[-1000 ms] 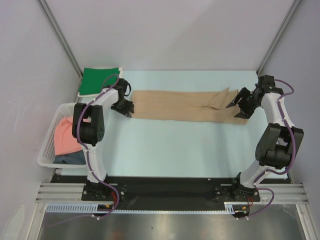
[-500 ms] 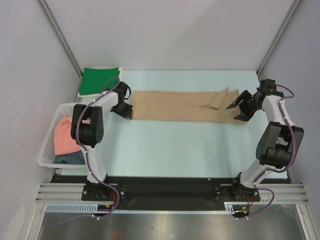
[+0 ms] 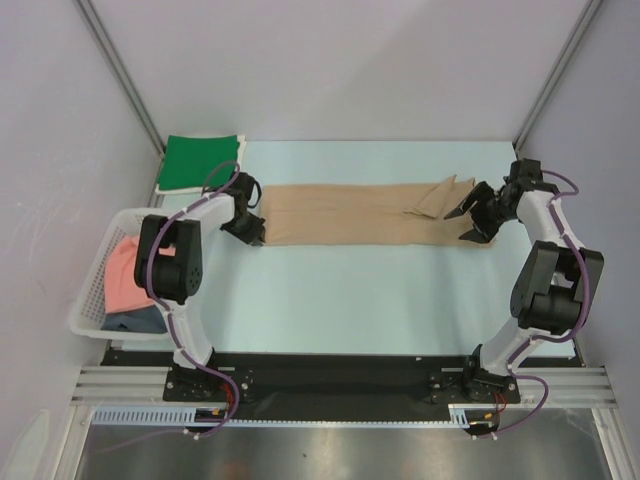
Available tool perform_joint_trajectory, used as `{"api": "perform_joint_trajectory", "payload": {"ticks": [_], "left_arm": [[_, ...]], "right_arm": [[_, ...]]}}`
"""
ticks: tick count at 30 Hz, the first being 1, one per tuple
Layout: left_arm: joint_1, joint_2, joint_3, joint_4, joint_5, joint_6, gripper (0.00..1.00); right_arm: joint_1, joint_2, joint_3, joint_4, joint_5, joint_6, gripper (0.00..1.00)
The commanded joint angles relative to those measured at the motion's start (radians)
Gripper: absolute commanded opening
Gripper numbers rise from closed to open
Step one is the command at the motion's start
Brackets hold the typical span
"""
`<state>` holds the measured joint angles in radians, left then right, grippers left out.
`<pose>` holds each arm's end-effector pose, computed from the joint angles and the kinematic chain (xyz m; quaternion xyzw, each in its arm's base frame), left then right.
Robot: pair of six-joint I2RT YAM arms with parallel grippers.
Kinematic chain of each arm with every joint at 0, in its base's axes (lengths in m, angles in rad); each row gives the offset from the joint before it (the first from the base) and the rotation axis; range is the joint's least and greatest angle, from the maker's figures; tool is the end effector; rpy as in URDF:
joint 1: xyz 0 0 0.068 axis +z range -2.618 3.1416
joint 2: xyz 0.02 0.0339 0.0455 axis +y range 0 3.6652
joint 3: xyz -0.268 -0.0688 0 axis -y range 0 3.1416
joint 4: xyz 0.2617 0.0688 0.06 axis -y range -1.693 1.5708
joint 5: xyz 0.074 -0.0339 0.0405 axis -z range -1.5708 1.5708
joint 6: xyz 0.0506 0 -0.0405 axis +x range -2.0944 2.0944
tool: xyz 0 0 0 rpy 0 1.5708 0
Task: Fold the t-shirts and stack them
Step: Fold the tshirt
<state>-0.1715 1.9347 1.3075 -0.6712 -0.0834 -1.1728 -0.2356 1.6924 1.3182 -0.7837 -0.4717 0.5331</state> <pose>0.3909 -0.0634 0.1391 -0.4801 0.8657 -0.0522 0.1319 0.3611 -0.0630 0.2306 0.3124 0.9002 0.2557 0.1632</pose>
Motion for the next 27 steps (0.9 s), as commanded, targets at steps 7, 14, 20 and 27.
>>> {"api": "perform_joint_trajectory", "payload": {"ticks": [7, 14, 20, 27], "left_arm": [[-0.040, -0.101, 0.030, -0.030, -0.200, 0.255, 0.50], [-0.074, -0.224, -0.020, 0.028, -0.266, 0.453, 0.60], [-0.146, -0.267, -0.022, 0.292, 0.031, 0.742, 0.53], [-0.164, -0.013, 0.173, 0.320, 0.346, 0.772, 0.35]], "right_arm": [[0.194, 0.044, 0.016, 0.106, -0.018, 0.082, 0.59], [0.256, 0.150, 0.078, 0.144, -0.018, 0.093, 0.53], [0.133, 0.204, 0.072, 0.112, -0.062, 0.033, 0.43], [-0.028, 0.187, 0.078, 0.074, -0.024, -0.056, 0.43]]}}
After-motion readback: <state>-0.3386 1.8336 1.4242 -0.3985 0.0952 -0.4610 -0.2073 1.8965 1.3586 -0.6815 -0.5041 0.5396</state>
